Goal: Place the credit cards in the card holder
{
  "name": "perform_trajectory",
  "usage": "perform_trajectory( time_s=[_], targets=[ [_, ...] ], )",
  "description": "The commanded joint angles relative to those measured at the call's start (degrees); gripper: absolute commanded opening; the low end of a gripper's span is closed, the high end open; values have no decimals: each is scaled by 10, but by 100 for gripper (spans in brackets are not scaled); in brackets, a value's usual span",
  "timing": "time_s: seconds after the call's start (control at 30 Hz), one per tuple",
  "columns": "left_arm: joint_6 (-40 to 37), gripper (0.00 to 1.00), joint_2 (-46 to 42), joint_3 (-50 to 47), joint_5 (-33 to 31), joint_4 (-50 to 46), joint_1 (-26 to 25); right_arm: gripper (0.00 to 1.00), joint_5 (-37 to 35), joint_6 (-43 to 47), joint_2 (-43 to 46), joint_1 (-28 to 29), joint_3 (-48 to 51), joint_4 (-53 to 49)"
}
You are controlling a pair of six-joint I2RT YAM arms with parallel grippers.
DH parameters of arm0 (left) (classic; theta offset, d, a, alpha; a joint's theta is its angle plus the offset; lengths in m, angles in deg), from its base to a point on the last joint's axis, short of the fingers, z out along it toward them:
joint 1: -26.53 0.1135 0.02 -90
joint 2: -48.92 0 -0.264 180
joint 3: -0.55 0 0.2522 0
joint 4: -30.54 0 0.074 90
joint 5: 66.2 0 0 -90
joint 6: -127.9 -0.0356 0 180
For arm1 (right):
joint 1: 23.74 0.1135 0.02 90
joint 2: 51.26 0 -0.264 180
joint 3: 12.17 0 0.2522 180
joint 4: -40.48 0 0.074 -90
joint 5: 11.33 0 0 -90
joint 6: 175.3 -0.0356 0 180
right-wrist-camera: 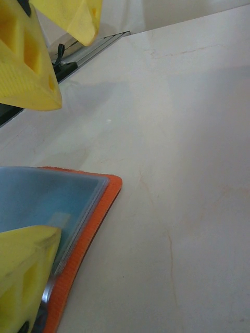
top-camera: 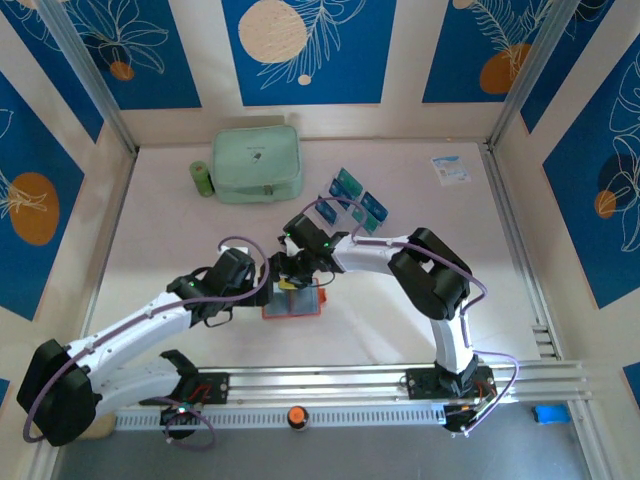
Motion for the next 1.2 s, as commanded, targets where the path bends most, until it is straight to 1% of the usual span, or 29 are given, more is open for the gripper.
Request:
perform_trajectory(
  time_s=[0.0,0.27,0.47,0.6,0.77,0.83,0.93,1.17],
  targets=[
    [23,97,-4,-9,-17,44,13,60,31,4,10,7,4,-23],
    [25,97,28,-22,3,73,13,60,26,1,50,-18,15,-23],
    [21,97,64,-13,18,95,13,60,12,12,104,-42,50,-31],
    [18,97,85,-5,24,106,13,59,-37,44,157,-63,80,-82],
    [18,97,104,-4,29,118,13,59,-144,111,205,-77,94,-187],
    [19,97,112,-3,31,121,13,59,-169,135,208,-74,93,-220],
    [20,97,121,-2,32,126,13,59,-182,158,200,-63,92,-241],
    [19,97,137,8,34,127,13,57,-201,174,143,-25,69,-263]
  ],
)
